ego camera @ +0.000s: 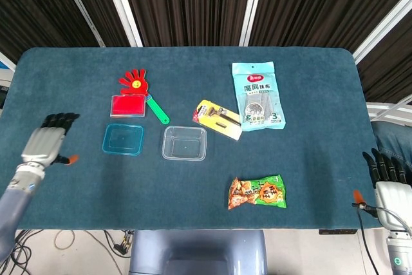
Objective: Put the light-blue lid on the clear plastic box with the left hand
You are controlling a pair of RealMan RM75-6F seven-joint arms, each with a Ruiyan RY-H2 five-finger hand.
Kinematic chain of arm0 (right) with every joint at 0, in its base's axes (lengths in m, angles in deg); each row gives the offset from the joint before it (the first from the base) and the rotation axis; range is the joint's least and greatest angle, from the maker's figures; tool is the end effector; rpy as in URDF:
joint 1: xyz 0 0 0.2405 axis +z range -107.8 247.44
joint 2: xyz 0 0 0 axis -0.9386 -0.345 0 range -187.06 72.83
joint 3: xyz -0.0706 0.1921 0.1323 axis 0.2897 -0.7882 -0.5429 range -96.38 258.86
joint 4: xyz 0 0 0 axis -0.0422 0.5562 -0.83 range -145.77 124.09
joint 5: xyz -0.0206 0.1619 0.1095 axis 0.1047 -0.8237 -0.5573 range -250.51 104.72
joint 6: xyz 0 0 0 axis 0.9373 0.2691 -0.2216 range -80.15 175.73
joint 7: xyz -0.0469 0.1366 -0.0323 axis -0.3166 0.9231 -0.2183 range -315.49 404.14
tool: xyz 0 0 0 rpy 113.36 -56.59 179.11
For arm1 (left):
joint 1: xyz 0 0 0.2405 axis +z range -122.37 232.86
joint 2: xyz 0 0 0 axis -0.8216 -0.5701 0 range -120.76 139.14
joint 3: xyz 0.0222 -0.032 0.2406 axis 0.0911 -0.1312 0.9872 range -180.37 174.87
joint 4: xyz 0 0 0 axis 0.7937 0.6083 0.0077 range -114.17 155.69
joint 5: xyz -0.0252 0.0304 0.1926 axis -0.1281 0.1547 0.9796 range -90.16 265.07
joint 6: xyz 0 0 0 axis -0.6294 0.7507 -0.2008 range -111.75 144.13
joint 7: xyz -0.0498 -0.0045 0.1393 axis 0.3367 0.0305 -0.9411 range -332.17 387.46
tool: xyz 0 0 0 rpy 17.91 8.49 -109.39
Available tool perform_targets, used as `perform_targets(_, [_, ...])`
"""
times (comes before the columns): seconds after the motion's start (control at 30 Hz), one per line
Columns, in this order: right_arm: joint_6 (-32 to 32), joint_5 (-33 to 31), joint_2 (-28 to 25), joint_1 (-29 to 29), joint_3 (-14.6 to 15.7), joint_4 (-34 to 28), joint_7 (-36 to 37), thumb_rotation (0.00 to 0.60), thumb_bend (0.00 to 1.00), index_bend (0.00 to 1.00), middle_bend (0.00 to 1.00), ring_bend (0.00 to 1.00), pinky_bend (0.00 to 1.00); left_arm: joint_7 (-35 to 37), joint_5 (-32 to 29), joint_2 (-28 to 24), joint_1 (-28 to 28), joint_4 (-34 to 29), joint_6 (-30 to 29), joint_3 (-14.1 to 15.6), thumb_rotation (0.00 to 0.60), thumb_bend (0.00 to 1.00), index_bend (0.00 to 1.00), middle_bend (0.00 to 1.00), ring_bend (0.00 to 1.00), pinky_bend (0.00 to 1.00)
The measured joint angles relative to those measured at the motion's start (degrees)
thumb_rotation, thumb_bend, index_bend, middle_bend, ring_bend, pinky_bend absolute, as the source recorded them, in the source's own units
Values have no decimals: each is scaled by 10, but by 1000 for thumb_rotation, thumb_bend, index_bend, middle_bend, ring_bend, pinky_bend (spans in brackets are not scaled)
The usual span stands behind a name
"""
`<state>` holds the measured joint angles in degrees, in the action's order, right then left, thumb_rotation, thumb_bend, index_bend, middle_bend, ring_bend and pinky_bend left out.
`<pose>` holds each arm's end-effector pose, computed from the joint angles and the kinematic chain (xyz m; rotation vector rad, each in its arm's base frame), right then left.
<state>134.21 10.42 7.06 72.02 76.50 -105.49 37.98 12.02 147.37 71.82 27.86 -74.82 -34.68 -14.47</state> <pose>-0.2976 -0.1748 0.1725 1.3155 -0.8603 0.8308 -0.2523 0.3075 0.1280 -1.6194 -1.0606 -0.6394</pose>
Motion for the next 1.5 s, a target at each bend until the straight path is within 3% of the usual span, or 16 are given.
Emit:
perform_targets(0.23, [-5,-15,-2,0,-4,-3,-8,600,352,15,14,0,0,-72,-55,88,-63,70,31,8,600,170,55,44,0,10])
perform_targets(0.53, [-8,-25,-5,1,-7,-11,-13,600,353,15,14,0,0,-120,-94,164,-114,146,60,31,600,168,55,45,0,10])
perform_targets(1.5, [-1,-30,4,-3,-9,-12,-24,600,353,15,14,0,0,-70,-50,235,-154,274,97,57,600,168,54,57,0,10])
